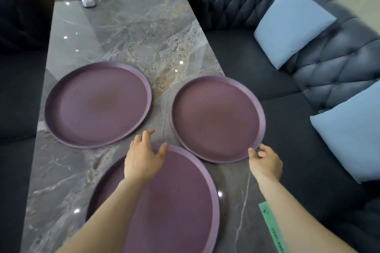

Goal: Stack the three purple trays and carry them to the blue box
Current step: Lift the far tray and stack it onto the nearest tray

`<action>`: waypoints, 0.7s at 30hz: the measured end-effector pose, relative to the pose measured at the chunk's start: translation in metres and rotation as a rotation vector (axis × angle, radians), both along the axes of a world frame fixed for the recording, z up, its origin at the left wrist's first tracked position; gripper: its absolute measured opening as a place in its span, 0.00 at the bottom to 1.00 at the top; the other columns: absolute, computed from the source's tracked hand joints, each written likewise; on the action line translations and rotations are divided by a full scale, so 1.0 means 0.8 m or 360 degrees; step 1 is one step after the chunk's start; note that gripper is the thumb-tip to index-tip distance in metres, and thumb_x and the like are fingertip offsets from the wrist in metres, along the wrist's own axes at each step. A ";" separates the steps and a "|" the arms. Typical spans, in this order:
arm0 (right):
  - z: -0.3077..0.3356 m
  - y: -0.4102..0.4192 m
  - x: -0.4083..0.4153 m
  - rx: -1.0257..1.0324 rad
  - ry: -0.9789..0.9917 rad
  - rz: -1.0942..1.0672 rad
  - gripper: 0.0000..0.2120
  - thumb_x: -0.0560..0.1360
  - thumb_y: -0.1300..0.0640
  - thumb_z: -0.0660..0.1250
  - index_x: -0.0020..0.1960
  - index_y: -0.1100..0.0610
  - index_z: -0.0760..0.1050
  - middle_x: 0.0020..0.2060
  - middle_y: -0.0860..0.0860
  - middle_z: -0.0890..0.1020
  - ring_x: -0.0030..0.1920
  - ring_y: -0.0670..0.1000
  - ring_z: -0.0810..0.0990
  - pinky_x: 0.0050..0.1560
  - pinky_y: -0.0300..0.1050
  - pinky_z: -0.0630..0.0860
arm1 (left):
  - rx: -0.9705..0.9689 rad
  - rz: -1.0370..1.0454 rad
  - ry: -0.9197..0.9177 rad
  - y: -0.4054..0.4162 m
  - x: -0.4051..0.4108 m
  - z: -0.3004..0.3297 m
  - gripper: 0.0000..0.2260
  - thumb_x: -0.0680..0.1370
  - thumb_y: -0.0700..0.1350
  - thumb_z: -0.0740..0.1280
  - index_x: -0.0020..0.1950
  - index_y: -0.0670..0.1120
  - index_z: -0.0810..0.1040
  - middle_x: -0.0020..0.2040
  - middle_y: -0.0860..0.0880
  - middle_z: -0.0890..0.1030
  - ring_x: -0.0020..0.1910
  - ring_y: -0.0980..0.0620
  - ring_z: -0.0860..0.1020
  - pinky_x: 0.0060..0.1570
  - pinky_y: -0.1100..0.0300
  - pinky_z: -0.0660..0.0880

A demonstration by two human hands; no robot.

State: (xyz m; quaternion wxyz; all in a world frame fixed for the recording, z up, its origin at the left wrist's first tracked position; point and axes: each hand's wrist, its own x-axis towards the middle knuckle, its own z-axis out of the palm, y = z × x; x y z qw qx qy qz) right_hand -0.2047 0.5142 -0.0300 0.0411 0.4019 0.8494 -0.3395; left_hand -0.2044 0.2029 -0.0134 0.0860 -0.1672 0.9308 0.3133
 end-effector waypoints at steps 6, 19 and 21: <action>-0.009 0.044 -0.075 -0.0122 -0.0018 0.0004 0.30 0.75 0.50 0.72 0.76 0.51 0.67 0.67 0.52 0.78 0.65 0.58 0.78 0.64 0.56 0.75 | 0.0292 0.0205 -0.0215 0.042 -0.102 -0.019 0.37 0.74 0.60 0.68 0.79 0.50 0.58 0.74 0.46 0.70 0.70 0.44 0.71 0.67 0.47 0.70; -0.001 0.069 -0.094 0.0052 0.0065 0.0058 0.06 0.69 0.69 0.62 0.36 0.61 0.74 0.30 0.53 0.81 0.33 0.58 0.77 0.32 0.44 0.74 | 0.0720 0.0569 -0.0149 0.044 -0.133 -0.019 0.28 0.71 0.47 0.76 0.70 0.50 0.75 0.57 0.49 0.81 0.53 0.46 0.82 0.61 0.49 0.77; 0.010 0.061 -0.086 0.0073 0.0105 0.0101 0.07 0.69 0.68 0.62 0.35 0.59 0.73 0.30 0.52 0.80 0.32 0.57 0.78 0.30 0.42 0.72 | 0.0659 0.0573 -0.0125 0.034 -0.117 -0.005 0.28 0.70 0.54 0.75 0.69 0.55 0.74 0.50 0.50 0.81 0.50 0.45 0.82 0.58 0.48 0.78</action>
